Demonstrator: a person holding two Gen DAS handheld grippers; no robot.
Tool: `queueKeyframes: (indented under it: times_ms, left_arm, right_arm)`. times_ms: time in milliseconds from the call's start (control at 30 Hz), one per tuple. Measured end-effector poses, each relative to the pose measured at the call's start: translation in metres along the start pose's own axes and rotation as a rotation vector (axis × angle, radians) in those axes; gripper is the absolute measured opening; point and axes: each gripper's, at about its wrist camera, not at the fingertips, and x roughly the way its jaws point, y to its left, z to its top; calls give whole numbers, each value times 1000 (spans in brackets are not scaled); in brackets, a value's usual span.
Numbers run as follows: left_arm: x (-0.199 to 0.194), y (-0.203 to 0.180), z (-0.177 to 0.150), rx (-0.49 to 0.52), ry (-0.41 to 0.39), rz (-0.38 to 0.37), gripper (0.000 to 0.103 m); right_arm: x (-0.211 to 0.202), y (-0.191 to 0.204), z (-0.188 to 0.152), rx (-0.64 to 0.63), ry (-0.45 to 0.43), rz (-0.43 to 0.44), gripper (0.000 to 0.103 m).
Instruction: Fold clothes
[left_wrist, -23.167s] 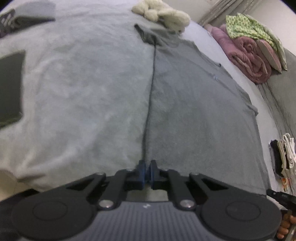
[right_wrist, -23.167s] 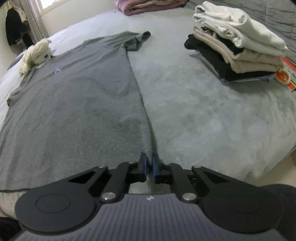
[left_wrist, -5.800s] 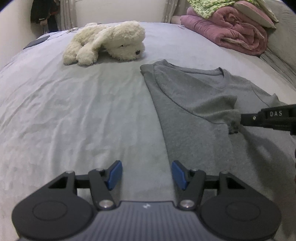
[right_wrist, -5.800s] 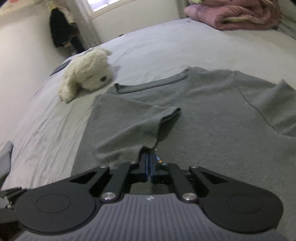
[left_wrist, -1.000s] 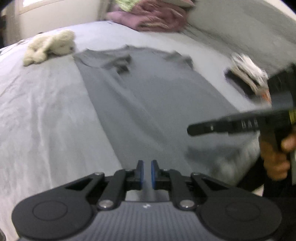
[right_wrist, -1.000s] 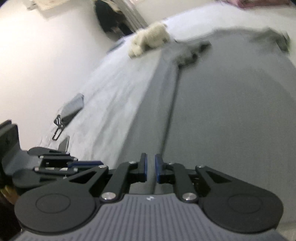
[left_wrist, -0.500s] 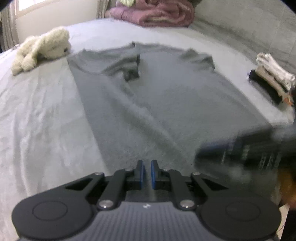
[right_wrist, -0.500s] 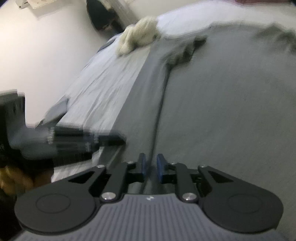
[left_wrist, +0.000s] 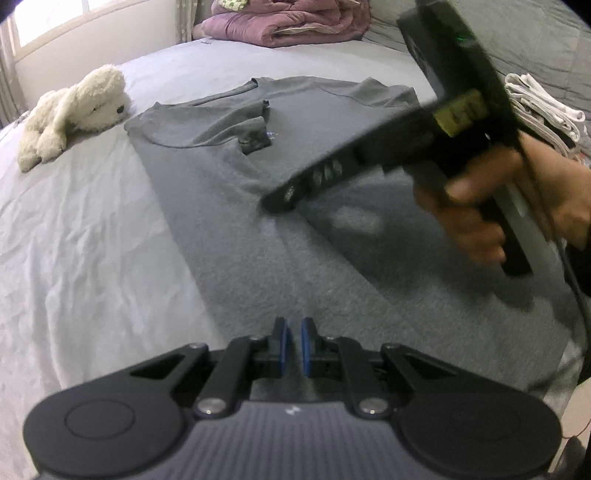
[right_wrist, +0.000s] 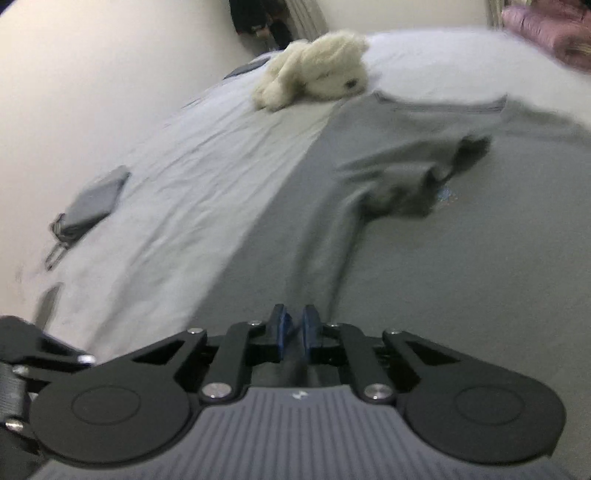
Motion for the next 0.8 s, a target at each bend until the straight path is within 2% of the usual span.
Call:
queueKeyframes:
  times_ms: [100, 133, 267, 333, 433, 467, 533, 567, 600, 633, 700, 800]
  left_arm:
    - [-7, 2, 3, 15, -45, 21, 9]
    - [-10, 7, 5, -7, -66, 13, 9]
    - [-11, 17, 10, -77, -76, -27, 10]
    - [-6, 16, 10, -80, -54, -36, 10]
    - [2, 12, 6, -74, -23, -50, 11]
    - [3, 13, 6, -80, -23, -55, 11]
    - [3, 15, 6, -91, -22, -64, 11]
    - [3, 17, 6, -94, -25, -67, 11]
    - [2, 18, 6, -97, -27, -69, 11]
    - [1, 19, 7, -100, -30, -71, 11]
    - [-1, 23, 8, -110, -44, -69, 12]
    - [-5, 32, 12, -154, -67, -66, 13]
  right_arm:
    - [-9, -15, 3, 72, -42, -125, 0]
    - [-14, -12, 3, 66, -48, -129, 16]
    - [-25, 24, 0, -95, -78, -58, 19]
    - [-14, 32, 11, -124, -80, -42, 24]
    - [12, 21, 29, -83, -27, -35, 25]
    - [20, 14, 32, -65, -17, -69, 24]
    - [24, -7, 38, -4, -41, -140, 14]
    - [21, -15, 39, 44, -50, -151, 13]
    - [17, -24, 39, 92, -60, -163, 8]
    - [14, -29, 40, 127, -69, -174, 9]
    - [5, -15, 37, 69, -85, -182, 24]
    - [-2, 7, 35, -4, -116, -130, 24]
